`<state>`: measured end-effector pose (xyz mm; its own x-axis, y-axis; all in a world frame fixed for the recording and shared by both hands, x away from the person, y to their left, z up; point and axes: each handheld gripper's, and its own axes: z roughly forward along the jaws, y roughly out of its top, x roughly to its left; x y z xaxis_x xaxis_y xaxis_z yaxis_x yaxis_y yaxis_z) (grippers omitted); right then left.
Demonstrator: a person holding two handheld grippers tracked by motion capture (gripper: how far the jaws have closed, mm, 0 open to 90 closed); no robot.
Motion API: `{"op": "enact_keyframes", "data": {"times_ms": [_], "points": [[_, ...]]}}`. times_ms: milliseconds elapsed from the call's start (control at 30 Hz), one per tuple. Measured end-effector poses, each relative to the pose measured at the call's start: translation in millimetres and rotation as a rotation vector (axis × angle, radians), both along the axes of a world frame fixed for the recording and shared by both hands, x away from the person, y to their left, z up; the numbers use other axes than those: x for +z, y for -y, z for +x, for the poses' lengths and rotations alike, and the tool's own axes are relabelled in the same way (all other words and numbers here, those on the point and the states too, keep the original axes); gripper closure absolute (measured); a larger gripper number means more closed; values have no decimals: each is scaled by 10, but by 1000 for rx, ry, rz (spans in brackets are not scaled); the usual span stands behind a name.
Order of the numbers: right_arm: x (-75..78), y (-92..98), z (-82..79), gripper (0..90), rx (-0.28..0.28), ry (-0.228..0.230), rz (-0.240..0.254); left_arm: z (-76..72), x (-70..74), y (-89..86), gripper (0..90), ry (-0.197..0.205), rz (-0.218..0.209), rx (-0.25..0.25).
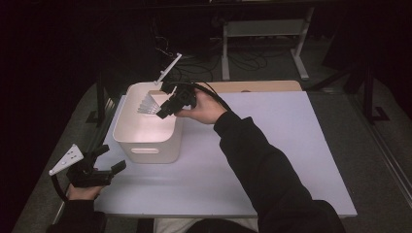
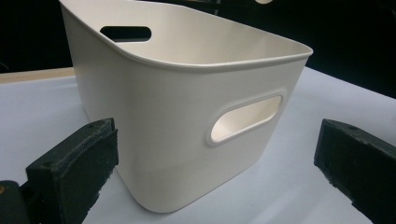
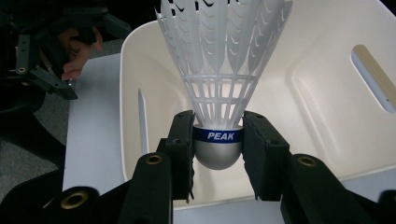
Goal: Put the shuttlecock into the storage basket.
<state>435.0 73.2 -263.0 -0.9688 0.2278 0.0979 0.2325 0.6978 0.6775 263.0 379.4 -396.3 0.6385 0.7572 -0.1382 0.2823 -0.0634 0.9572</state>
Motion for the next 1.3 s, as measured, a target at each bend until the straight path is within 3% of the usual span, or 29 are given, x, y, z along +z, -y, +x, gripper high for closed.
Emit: {"op": "enact_keyframes", "data": {"times_ms": [467, 1067, 1133, 1300], "points": [[-206, -43, 61, 640, 0, -32, -6, 0, -1, -1, 0, -1, 0, 0], [-412, -192, 66, 631, 30, -49, -58, -1, -1, -2, 0, -1, 1, -2], [-418, -197, 77, 558, 38, -68, -56, 0, -2, -2, 0, -1, 1, -2], [-401, -173, 83, 470, 30, -83, -48, 0, -2, -2, 0, -1, -1, -2]]}}
